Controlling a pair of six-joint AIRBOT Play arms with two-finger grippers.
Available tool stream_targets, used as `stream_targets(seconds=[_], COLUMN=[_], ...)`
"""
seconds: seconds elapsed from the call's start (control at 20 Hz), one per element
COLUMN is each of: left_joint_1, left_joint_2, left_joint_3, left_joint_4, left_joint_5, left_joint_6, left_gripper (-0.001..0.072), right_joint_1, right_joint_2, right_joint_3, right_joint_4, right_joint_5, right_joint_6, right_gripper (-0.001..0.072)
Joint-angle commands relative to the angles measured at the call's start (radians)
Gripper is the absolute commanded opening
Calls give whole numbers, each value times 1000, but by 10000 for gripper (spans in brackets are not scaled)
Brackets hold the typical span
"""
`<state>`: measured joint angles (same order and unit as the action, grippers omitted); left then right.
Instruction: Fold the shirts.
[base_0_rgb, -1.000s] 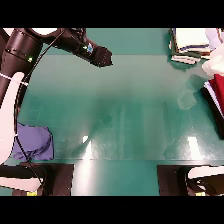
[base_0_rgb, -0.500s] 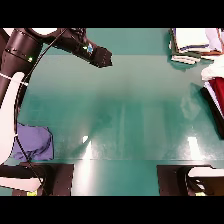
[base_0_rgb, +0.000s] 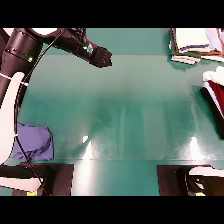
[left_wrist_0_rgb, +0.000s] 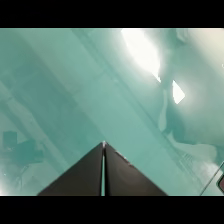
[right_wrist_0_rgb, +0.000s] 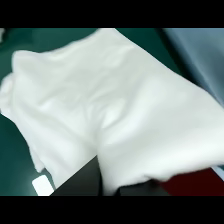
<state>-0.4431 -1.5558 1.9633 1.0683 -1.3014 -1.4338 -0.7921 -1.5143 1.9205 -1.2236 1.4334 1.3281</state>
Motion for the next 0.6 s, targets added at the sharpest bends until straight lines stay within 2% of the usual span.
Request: stream_targets(seconds=[0.0,0.1,0.15,0.25,0.4,0.55], left_joint_1=[-1,-1,-1,-1,-1,-1], left_joint_2=[0,0,0,0,0,0], left_joint_3=[0,0,0,0,0,0], left_joint_4=[2,2,2,2,2,2], left_joint_5=[0,-2,-3,-9,-15,-11], left_joint_6=[3,18,26,28,28,27], left_gripper=[26,26,26,26,26,26], right_joint_1=[-19,-46,-64,-114,-167,-147], right_joint_2=[74,116,135,172,215,235], right_joint_3=[-127,-218,-260,-332,-386,-387], right_joint_4=[-219,-221,-221,-220,-195,-4], right_joint_5=[56,64,69,64,34,-3], right_joint_6=[93,93,93,93,143,156], right_gripper=[36,279,372,473,471,470])
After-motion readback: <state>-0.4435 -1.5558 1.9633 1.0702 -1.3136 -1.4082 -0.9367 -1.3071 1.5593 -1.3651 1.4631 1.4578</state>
